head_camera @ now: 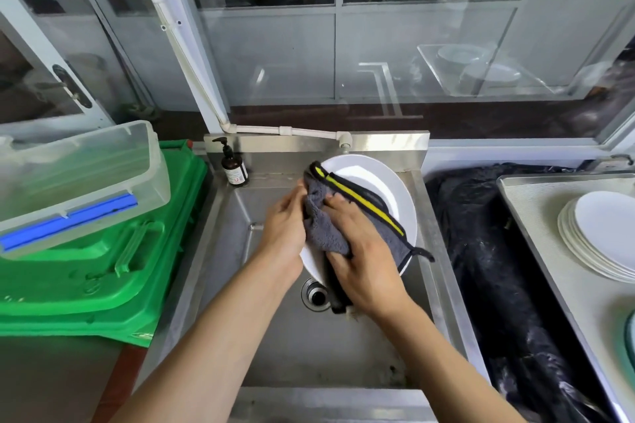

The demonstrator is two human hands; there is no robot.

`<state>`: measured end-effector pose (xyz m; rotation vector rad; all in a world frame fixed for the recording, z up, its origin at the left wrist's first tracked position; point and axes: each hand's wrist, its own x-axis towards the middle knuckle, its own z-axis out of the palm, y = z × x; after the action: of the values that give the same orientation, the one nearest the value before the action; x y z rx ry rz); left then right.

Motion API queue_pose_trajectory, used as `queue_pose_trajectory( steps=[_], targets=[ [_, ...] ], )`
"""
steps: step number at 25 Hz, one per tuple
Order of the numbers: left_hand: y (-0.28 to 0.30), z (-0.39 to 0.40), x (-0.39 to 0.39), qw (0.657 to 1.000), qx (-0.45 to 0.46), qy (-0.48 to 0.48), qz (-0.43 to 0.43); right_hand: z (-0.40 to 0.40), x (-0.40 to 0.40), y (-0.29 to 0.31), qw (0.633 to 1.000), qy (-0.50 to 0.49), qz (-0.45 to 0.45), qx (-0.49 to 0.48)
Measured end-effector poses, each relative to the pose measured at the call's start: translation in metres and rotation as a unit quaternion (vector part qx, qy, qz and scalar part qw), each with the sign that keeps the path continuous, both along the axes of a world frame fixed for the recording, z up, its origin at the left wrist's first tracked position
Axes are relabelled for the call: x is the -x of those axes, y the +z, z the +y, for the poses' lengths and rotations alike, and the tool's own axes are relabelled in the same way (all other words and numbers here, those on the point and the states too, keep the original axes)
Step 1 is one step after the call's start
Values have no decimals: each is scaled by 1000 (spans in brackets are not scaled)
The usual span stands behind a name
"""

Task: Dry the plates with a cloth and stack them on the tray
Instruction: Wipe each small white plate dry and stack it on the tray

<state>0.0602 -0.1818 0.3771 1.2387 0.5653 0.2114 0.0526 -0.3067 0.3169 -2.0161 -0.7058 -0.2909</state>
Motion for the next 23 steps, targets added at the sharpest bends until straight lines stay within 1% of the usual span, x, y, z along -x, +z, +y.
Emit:
queue_pose_trajectory(
  steps=[2, 4, 6, 9, 12, 16, 19, 21, 23],
  targets=[
    [-3, -2, 3, 1000, -18, 12, 7, -7, -20, 11, 999, -31, -6, 1],
    [-1, -2, 2, 998, -44, 27, 42, -15, -39, 23, 999, -48, -17, 5],
    [3, 1, -1, 995, -51, 48, 68, -25, -49, 25, 997, -66, -26, 15],
    [4, 5, -9, 995, -61, 47, 57, -43, -51, 14, 993, -113, -7, 21],
    [7, 9, -17, 995, -59, 57, 49, -55, -35, -7, 991, -130, 29, 13],
    [3, 14, -26, 994, -69, 57, 55, -55, 3, -30, 993, -94, 61, -21],
    [-2, 15, -33, 993, -82, 69, 55, -40, 30, -36, 993, -61, 91, -37],
    [-5, 14, -36, 989, -106, 73, 68, -28, 40, -33, 996, -28, 76, -44],
    [-8, 12, -38, 988, -120, 73, 70, -19, 40, -26, 1000, -4, 18, -17]
  ],
)
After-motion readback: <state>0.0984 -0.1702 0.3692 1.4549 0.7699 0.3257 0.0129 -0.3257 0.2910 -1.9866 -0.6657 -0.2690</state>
